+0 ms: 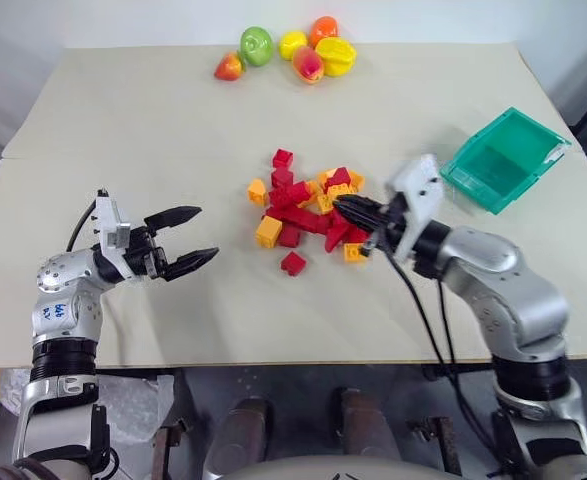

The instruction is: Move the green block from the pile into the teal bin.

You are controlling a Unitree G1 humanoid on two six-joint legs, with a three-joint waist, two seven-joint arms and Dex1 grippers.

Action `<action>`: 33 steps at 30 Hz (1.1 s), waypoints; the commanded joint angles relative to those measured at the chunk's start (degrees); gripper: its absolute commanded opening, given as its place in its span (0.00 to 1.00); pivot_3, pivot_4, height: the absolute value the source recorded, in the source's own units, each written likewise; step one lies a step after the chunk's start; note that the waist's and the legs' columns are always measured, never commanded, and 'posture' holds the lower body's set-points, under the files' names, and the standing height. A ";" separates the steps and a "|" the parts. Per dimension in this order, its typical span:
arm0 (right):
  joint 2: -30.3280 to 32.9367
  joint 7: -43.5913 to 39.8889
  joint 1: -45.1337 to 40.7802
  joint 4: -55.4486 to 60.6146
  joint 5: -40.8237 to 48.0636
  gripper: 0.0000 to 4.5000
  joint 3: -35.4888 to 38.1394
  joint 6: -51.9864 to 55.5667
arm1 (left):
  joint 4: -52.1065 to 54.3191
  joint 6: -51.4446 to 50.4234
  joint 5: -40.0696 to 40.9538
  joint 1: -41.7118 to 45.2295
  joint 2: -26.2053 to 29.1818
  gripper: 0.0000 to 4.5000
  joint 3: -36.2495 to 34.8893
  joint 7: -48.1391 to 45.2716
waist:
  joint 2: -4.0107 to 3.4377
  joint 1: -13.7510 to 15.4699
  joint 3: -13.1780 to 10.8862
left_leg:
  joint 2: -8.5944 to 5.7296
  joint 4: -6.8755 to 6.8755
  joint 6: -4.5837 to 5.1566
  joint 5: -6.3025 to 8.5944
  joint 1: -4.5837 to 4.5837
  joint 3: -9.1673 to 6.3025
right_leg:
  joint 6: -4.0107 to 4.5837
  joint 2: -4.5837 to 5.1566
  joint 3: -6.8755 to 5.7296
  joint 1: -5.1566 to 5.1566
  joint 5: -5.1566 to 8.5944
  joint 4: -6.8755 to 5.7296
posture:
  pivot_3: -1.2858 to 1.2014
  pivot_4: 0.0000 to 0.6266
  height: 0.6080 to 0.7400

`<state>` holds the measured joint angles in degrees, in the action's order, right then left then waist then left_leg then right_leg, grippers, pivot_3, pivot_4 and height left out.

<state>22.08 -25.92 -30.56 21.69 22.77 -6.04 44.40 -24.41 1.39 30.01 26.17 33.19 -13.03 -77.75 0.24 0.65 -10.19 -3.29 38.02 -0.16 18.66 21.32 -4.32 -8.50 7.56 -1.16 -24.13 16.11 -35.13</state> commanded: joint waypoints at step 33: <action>3.48 4.26 -7.41 -23.24 -20.18 0.01 -0.97 -1.93 | 1.49 6.17 0.47 -1.70 -1.96 1.00 -1.09 1.44 | 0.05 -2.58 0.03 | -0.04 -0.04 0.09 0.07 0.03 0.39 | 0.04 -0.07 0.28 -0.38 0.03 -0.41 | 0.52 0.24 1.00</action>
<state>24.91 -19.95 -38.92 -2.71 2.20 -6.20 41.41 -23.35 6.73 29.89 24.28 30.88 -13.35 -76.35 0.29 -1.93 -10.15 -3.32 37.98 -0.08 18.72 21.33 -3.91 -8.45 7.43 -0.87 -24.52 16.13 -35.57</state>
